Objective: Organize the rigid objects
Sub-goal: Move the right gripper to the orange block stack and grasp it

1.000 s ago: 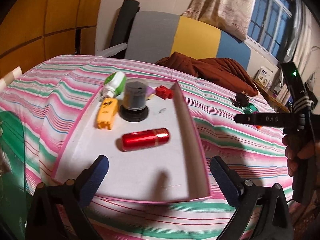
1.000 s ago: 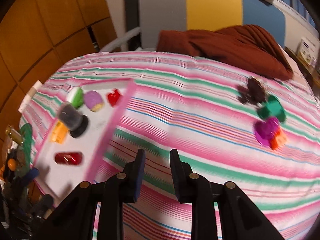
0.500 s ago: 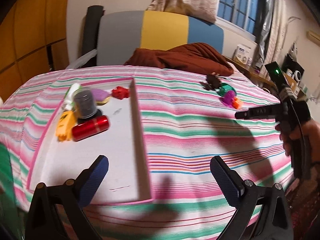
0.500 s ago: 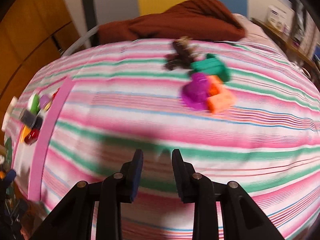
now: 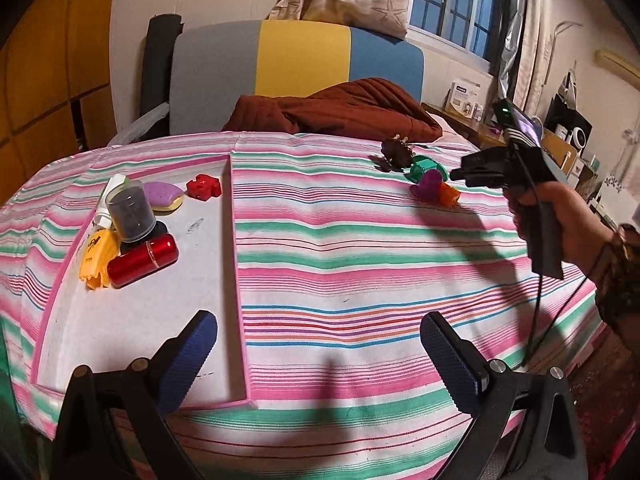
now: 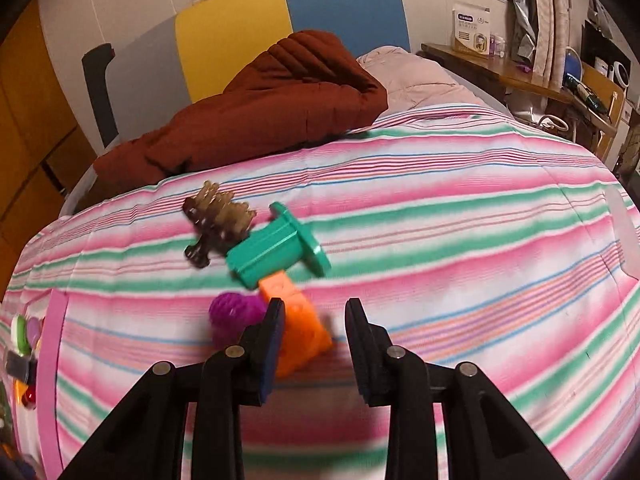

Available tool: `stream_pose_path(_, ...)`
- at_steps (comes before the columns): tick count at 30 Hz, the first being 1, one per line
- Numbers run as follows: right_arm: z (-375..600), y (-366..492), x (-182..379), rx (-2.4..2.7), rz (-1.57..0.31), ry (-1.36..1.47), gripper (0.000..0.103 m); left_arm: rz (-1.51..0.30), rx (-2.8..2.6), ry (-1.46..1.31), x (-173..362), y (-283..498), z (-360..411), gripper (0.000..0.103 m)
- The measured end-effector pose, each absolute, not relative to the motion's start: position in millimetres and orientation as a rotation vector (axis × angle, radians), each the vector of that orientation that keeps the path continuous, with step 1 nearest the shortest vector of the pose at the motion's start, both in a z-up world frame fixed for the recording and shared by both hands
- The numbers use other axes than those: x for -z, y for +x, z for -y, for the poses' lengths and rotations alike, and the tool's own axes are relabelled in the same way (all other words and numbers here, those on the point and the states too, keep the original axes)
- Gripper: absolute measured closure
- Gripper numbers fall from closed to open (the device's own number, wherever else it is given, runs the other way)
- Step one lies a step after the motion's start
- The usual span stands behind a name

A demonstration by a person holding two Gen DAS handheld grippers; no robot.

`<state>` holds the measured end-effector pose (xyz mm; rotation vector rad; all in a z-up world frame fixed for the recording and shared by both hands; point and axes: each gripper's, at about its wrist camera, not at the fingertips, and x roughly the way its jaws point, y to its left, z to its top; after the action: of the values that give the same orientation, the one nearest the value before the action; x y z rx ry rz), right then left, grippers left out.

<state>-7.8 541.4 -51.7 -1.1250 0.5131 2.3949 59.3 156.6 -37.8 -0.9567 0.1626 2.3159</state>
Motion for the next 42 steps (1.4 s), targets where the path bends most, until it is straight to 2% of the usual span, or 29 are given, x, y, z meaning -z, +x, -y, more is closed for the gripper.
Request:
stream_pose_path(7, -514.5, -28.9, 58.9, -2.496, -0.358, -1.217, 0.072, -0.184, -2.32, -0.973, 42.2, 58.8, -160.5, 0.001)
stream_pose_path(12, -492.6, -27.1, 44.1, -2.658, -0.46, -1.25, 0.07, -0.186, -2.313, -0.983, 43.1, 58.7, -164.7, 0.001)
stream_pose_path(18, -521.5, -12.2, 36.2, -2.523, -0.429, -1.126, 0.064, -0.193, -2.308, -0.974, 42.4, 59.9, -166.9, 0.001)
stream_pose_path(22, -528.9, -14.2, 47.8, -2.485, -0.52, -1.172, 0.061, -0.194, -2.301, -0.978, 43.2, 61.3, -168.4, 0.001)
stream_pose_path(32, -502.5, -28.7, 76.9, -2.495, -0.371, -1.344, 0.061, -0.216, -2.29, -0.97, 43.9, 66.6, -174.6, 0.001)
stream_pose_path(42, -506.9, -19.3, 75.8, -2.425, -0.449, -1.4, 0.061, -0.24, -2.274, -0.976, 47.4, 67.0, -183.7, 0.001)
